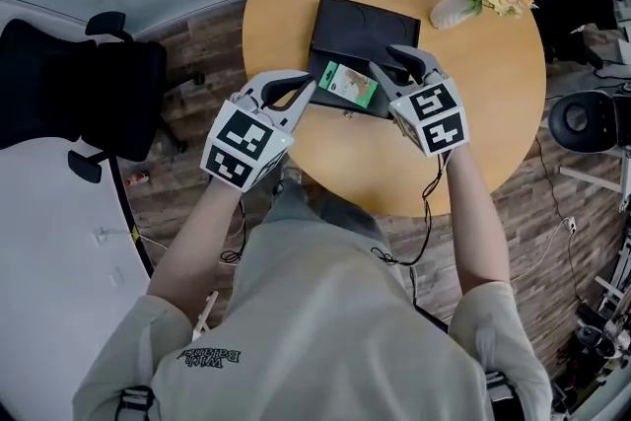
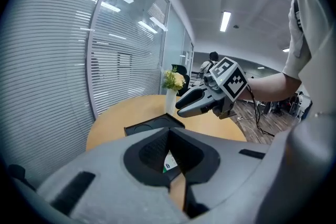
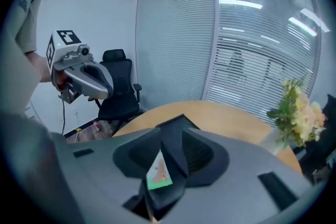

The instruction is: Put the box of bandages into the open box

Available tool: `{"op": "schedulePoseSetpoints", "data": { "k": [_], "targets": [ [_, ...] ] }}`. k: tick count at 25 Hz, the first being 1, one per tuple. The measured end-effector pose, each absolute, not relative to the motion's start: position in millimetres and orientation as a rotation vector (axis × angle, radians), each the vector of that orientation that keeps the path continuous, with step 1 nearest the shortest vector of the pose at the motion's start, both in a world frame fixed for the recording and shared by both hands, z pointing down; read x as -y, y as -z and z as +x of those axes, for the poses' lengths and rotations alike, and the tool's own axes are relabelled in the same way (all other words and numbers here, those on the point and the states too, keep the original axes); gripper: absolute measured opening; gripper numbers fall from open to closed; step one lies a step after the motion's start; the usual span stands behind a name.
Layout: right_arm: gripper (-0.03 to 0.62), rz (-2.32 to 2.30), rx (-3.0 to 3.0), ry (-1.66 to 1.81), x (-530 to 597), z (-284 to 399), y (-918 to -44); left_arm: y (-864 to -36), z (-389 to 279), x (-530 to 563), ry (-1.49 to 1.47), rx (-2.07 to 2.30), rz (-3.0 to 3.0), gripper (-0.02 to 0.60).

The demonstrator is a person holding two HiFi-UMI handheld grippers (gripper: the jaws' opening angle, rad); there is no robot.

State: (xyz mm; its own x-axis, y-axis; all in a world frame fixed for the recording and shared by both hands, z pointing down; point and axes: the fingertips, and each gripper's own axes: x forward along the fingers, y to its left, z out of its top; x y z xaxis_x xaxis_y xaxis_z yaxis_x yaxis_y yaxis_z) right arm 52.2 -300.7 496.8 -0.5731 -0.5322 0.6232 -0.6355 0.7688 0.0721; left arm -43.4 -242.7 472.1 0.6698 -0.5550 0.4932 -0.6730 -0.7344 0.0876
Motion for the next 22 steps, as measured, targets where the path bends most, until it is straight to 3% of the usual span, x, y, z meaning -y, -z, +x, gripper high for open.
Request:
{"op": "schedulePoseSetpoints", "data": {
  "k": [5,22],
  "targets": [
    [0.074,1.027,2.372,-0.205,302.1,64.1,-448.0,-432.0,-37.5,243.6,-0.623,1.001,2.709,0.023],
    [0.041,1.482,2.610,0.005,256.9,95.6,-262.1,-271.2,-31.5,226.0,-0.440,1.141,3.064,0.021]
  ]
}}
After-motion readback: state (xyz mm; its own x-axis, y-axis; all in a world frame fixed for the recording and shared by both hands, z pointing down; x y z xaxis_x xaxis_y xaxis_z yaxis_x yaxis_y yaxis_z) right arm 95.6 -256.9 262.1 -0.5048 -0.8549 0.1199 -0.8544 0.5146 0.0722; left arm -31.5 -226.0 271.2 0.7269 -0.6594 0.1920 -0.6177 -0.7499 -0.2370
